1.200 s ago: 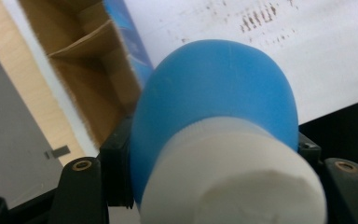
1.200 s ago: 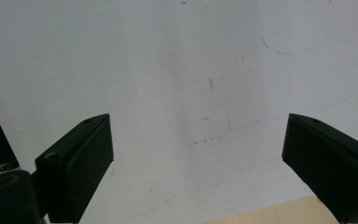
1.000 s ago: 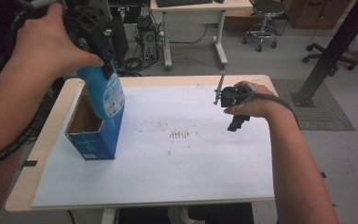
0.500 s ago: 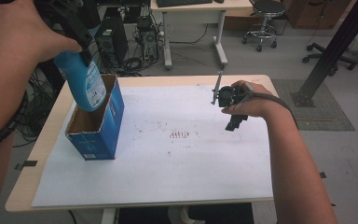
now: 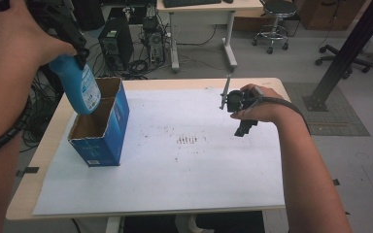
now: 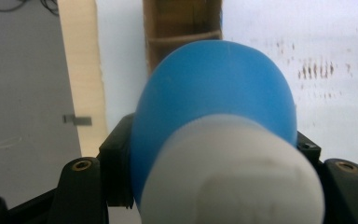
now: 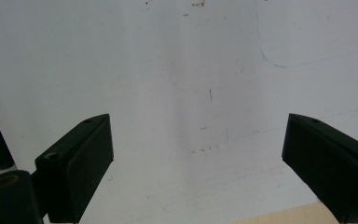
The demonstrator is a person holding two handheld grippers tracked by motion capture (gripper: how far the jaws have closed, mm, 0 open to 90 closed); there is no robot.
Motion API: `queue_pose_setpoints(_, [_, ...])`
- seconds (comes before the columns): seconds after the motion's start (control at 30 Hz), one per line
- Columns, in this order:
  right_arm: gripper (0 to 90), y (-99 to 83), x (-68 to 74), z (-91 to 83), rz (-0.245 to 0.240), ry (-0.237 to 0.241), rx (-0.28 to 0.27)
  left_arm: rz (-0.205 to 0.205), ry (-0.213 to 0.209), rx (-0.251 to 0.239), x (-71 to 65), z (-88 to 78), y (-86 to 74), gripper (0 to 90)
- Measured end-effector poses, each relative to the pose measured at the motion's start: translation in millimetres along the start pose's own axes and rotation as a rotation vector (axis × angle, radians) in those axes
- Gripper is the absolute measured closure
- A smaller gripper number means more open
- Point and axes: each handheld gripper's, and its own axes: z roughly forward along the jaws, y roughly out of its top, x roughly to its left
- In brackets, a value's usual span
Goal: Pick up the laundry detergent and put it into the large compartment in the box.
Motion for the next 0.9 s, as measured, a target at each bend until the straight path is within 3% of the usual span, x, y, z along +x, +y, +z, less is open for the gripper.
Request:
queue_pose_setpoints(0.53, [8.8, -1.1, 0.9, -0.9, 0.000, -0.005, -0.002, -0.028, -0.002, 0.063, 4.8, 37.6, 4.6, 37.0])
queue_pose_setpoints(0.9, [8.8, -1.4, 1.4, 0.3, -0.003, -0.005, -0.009, -0.037, -0.009, 0.072, 6.0, 72.8, 2.8, 37.0])
